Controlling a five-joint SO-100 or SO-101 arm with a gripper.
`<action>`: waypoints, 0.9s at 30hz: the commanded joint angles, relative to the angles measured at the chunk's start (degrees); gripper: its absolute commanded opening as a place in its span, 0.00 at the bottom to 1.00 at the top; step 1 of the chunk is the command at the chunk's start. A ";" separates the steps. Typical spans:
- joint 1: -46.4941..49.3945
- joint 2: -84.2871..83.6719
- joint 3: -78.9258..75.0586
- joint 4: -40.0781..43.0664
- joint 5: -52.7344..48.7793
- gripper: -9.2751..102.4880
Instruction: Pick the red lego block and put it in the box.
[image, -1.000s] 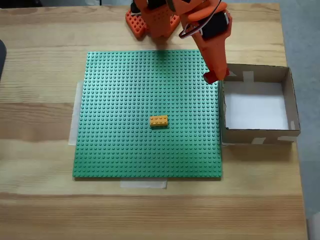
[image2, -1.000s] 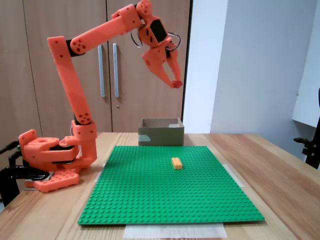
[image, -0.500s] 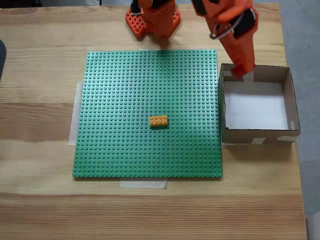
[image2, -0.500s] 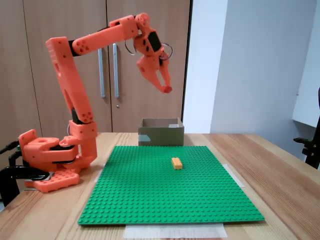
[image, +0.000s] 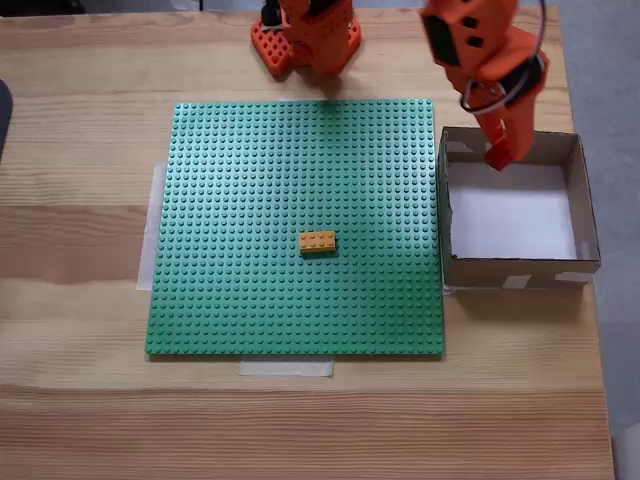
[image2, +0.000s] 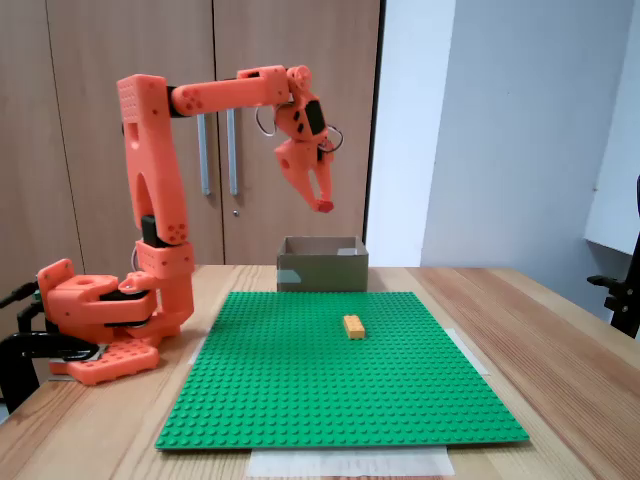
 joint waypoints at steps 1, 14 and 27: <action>-0.62 -2.46 -5.71 1.23 0.53 0.08; -2.90 -13.18 -11.25 1.93 -1.58 0.08; -5.71 -25.40 -16.61 3.43 1.23 0.08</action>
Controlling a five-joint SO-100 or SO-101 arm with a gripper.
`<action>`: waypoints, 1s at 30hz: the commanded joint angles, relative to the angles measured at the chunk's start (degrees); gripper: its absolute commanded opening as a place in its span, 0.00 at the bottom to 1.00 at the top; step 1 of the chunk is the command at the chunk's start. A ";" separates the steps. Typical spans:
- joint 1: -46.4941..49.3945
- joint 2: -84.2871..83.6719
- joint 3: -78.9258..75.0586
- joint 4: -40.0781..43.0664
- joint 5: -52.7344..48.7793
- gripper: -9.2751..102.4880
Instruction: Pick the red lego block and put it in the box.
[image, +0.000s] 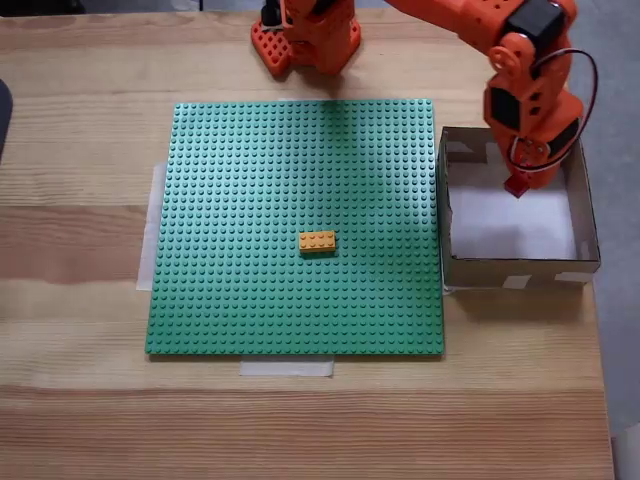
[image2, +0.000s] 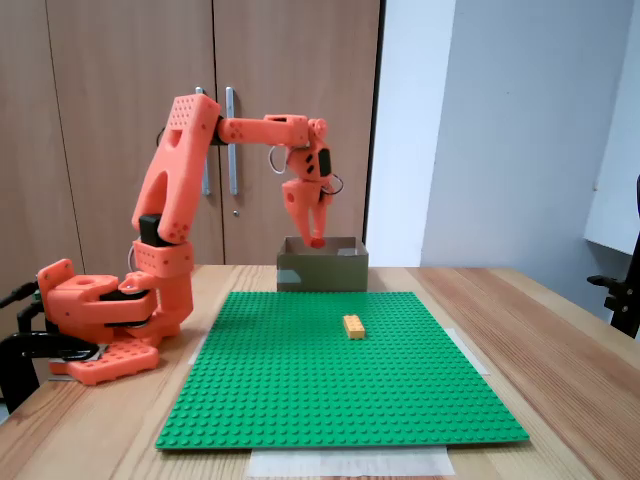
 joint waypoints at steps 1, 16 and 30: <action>-0.09 -0.62 -2.72 -0.09 0.44 0.08; 2.11 -3.08 5.45 -11.60 -2.90 0.08; 2.72 -4.92 7.82 -15.73 -4.83 0.08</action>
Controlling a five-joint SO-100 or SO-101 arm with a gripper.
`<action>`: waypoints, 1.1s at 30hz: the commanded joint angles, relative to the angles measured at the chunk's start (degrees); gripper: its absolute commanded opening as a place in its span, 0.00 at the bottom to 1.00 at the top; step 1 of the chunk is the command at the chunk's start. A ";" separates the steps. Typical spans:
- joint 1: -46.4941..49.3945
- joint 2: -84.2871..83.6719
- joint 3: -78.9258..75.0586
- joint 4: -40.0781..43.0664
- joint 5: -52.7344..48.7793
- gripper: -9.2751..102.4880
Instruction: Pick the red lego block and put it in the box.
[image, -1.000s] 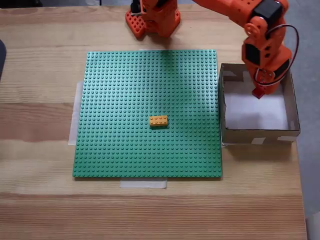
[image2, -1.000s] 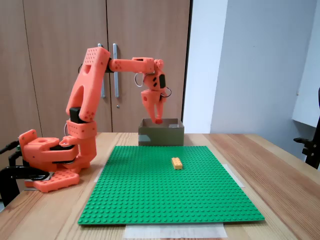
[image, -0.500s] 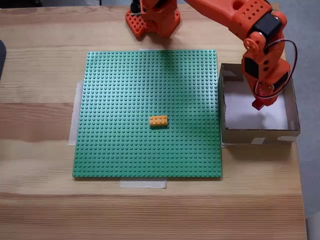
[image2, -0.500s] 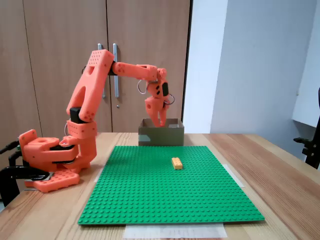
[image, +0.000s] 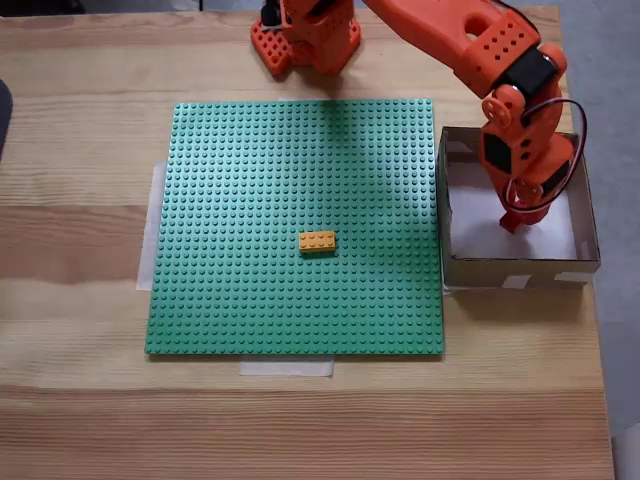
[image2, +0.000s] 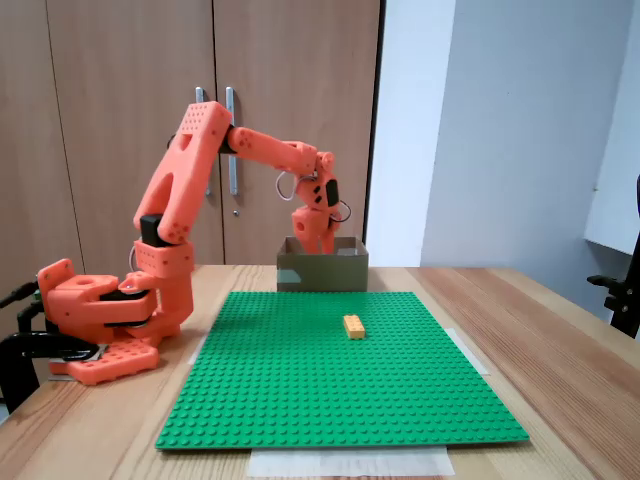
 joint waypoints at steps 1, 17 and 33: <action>0.79 0.00 -0.35 -0.70 -0.53 0.08; -0.44 -2.46 -2.99 -1.49 -1.85 0.08; -1.23 -2.55 -3.08 -1.32 -1.85 0.20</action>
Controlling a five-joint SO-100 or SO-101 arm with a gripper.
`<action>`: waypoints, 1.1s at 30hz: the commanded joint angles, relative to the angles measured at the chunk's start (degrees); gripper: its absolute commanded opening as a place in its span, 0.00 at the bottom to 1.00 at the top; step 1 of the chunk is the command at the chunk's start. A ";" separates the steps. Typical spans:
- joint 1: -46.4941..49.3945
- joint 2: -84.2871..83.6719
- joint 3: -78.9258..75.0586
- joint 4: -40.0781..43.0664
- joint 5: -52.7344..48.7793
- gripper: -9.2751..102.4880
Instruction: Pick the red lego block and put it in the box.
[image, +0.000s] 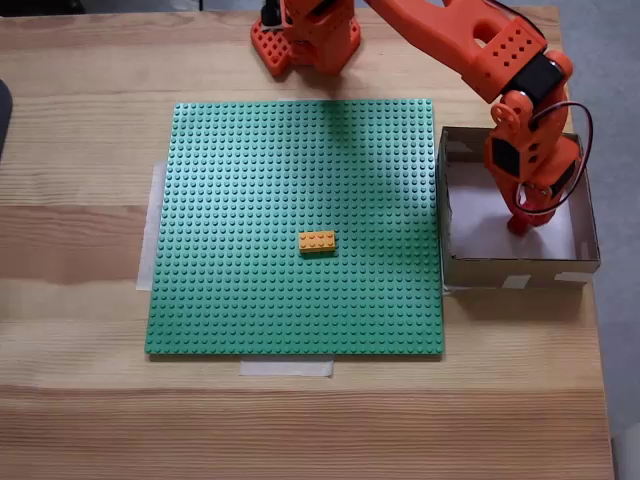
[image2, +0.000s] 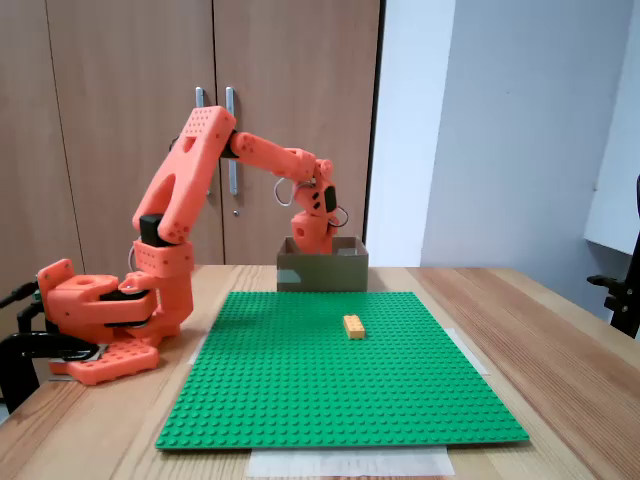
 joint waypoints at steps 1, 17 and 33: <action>0.00 0.44 -2.20 0.70 0.53 0.21; -0.53 6.06 -6.24 3.69 1.49 0.22; 3.16 26.19 10.20 -3.78 -3.52 0.17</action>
